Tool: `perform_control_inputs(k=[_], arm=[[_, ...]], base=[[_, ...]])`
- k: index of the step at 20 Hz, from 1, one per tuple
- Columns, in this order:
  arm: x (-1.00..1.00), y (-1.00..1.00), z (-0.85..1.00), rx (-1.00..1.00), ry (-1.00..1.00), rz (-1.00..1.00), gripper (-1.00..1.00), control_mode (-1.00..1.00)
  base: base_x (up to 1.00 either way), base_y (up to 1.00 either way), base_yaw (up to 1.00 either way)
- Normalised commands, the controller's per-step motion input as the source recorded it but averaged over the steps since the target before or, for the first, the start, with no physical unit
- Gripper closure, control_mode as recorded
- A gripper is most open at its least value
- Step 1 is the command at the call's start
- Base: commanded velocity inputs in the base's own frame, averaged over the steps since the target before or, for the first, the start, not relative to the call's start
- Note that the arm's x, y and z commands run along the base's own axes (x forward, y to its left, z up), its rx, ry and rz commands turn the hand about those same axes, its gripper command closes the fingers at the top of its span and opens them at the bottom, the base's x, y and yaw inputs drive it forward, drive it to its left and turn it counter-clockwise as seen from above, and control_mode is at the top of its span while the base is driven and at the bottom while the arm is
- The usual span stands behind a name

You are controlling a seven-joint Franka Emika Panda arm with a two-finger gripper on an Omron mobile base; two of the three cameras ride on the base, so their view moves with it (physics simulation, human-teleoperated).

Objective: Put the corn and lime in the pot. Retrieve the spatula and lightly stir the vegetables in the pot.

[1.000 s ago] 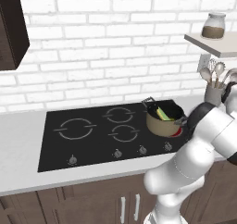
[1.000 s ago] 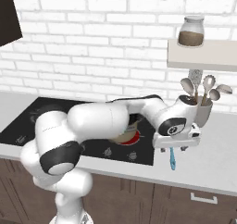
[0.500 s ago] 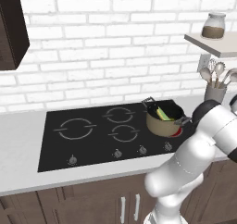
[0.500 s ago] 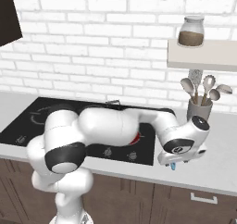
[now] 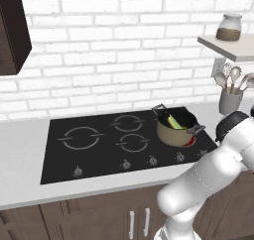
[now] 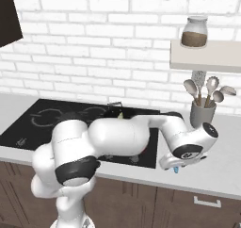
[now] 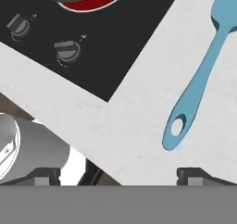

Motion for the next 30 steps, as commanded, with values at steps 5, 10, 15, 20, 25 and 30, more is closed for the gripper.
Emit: perform_control_inputs(k=[5, 10, 15, 20, 25, 30], arm=[[0.28, 0.21, -0.34, 0.03, 0.0, 0.01, -1.0, -1.0], [0.24, 0.01, -0.32, 0.03, 0.0, 0.0, -1.0, -1.0], [0.08, 0.06, -0.45, 0.0, 0.0, 0.0, -1.0, -1.0], [0.25, 0.04, -0.3, 0.0, 0.0, 0.0, -1.0, -1.0], [0.17, 0.0, -0.36, 0.0, -0.02, 0.0, -1.0, -1.0], [0.07, 0.19, -0.46, 0.0, -0.06, 0.0, -1.0, -1.0]], base=[[0.0, 0.0, 0.0], [0.0, 0.0, 0.0], [0.0, 0.0, 0.0], [0.0, 0.0, 0.0], [0.0, 0.0, 0.0], [0.0, 0.0, 0.0]])
